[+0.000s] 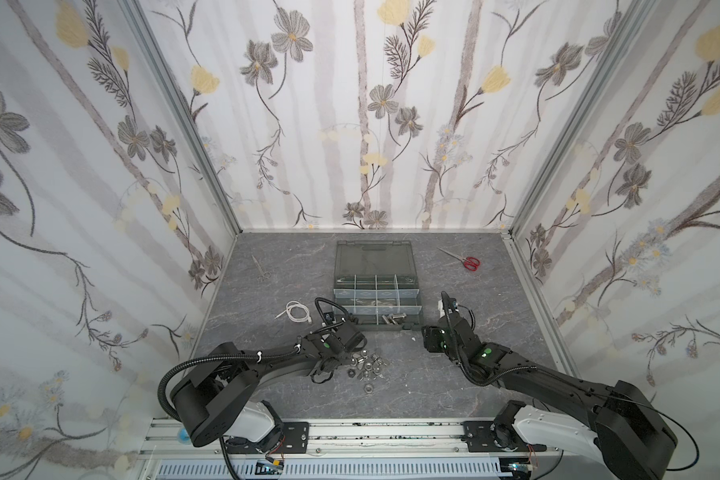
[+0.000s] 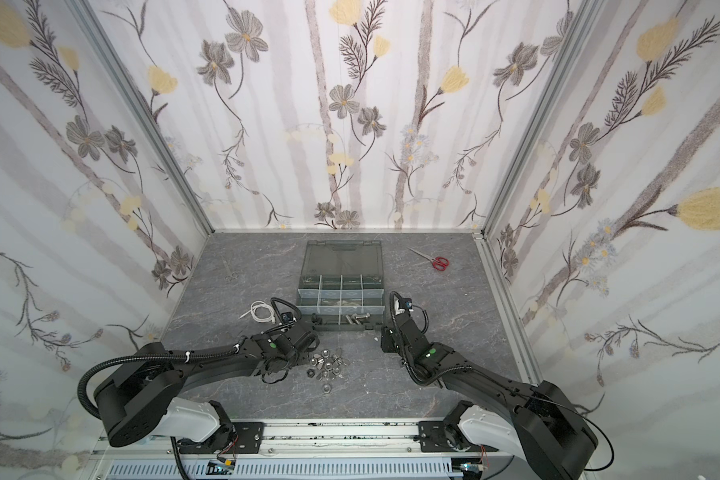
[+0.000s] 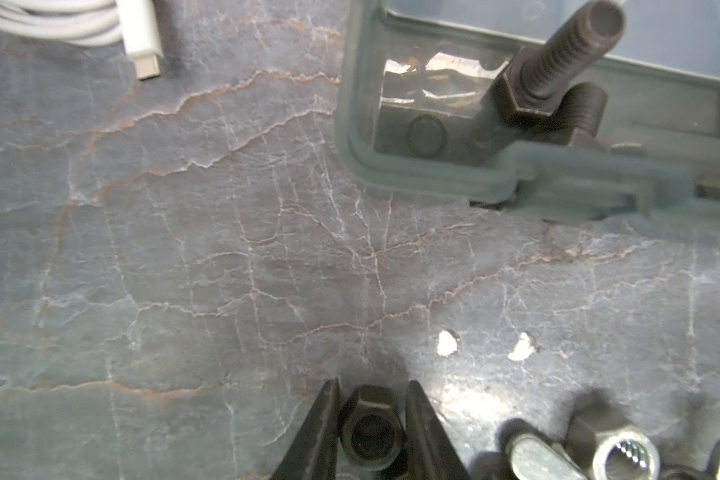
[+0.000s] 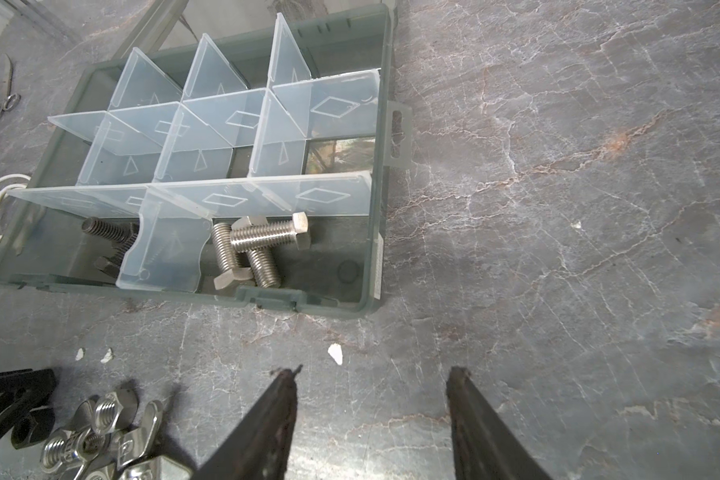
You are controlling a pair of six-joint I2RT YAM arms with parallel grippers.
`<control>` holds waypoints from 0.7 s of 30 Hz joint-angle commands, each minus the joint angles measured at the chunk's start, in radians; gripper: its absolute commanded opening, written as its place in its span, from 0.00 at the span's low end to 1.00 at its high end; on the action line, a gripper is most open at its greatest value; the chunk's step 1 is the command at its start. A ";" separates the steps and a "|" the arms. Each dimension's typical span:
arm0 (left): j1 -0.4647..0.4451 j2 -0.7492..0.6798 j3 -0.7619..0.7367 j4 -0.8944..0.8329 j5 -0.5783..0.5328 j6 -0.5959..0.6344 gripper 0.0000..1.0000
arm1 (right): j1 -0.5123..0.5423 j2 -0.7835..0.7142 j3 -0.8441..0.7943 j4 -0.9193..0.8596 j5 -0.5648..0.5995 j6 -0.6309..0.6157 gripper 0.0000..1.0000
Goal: Sort the screws and nuts into containers
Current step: 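Close the left gripper on a black hex nut and lift it, then carry the black nut into a box compartment and open the left gripper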
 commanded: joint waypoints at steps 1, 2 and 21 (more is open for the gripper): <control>0.002 0.000 -0.009 0.019 -0.005 -0.009 0.26 | 0.002 -0.004 -0.002 0.034 0.009 0.018 0.58; 0.003 -0.001 -0.010 0.020 -0.002 -0.008 0.26 | 0.002 -0.007 -0.005 0.032 0.009 0.017 0.58; 0.086 -0.088 0.141 0.030 -0.015 0.146 0.21 | 0.003 -0.081 -0.027 0.002 0.033 0.036 0.59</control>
